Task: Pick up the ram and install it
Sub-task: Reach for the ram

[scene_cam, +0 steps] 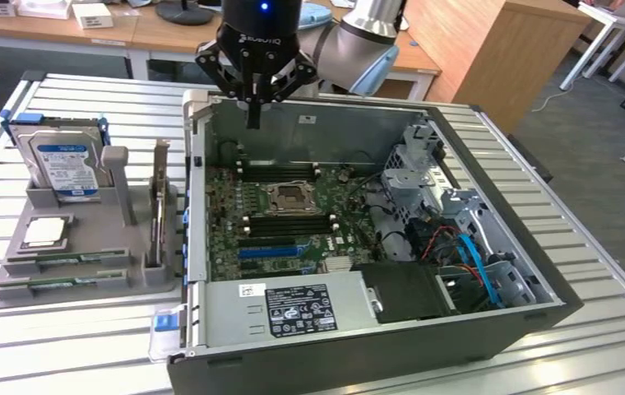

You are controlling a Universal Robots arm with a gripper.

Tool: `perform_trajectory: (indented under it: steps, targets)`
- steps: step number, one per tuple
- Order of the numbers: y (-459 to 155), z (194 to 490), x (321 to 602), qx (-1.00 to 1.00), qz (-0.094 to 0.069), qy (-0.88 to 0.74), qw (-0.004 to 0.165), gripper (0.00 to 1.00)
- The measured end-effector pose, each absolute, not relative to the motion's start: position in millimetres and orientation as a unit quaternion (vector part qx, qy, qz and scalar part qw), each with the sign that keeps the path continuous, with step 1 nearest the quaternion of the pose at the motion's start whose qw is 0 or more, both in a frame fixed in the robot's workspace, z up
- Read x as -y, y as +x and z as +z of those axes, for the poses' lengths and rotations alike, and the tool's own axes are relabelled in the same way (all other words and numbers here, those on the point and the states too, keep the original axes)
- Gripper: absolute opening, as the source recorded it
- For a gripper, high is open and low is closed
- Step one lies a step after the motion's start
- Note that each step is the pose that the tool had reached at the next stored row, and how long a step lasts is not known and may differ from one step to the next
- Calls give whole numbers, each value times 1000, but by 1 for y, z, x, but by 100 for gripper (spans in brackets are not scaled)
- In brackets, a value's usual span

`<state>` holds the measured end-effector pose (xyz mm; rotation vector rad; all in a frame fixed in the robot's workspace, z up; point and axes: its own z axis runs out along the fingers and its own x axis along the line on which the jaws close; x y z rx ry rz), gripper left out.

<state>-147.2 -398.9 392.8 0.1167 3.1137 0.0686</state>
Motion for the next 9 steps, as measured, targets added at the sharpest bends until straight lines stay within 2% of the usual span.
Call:
perform_trajectory:
  steps: [9]
  targets:
    - [-157,392,399,-999,22,37,12,11]
